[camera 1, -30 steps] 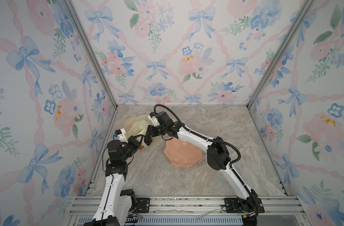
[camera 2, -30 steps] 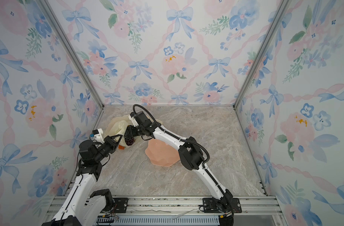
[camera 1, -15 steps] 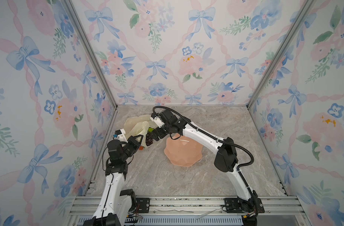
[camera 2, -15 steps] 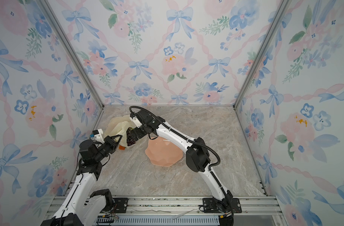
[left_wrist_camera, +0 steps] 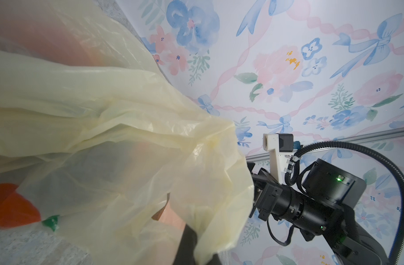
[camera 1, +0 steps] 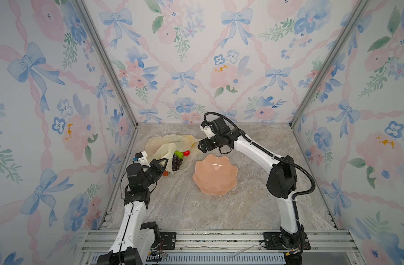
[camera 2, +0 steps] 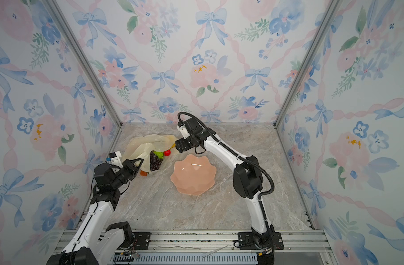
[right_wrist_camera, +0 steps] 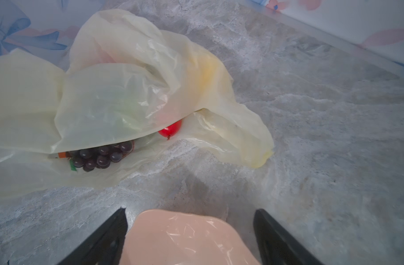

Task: Place the fruits into the plastic bag
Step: Place the fruit in the plastic bag, then pick up the plastic bag from the top-left of the table.

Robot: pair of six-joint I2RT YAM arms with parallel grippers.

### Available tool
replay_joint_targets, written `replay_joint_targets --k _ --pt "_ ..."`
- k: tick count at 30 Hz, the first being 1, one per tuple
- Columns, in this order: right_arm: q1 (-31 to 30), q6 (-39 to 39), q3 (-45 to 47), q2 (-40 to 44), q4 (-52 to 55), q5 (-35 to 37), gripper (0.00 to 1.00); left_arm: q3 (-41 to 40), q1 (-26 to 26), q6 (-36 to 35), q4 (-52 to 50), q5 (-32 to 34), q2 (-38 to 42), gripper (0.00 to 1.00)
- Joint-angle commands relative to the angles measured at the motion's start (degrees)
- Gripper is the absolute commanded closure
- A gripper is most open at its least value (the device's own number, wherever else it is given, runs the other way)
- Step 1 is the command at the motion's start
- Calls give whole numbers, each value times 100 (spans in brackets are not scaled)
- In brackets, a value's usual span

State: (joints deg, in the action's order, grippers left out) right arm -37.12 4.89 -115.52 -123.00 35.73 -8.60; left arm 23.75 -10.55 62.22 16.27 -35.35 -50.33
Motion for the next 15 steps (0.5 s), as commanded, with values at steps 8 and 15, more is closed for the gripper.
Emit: replay_joint_targets --k 8,15 --pt "568 51 313 -234 -707 -381 10 146 -55 -60 148 4 -65 100" --pt "697 -395 145 -485 -790 -866 9 175 -61 -25 174 -39 -74 100"
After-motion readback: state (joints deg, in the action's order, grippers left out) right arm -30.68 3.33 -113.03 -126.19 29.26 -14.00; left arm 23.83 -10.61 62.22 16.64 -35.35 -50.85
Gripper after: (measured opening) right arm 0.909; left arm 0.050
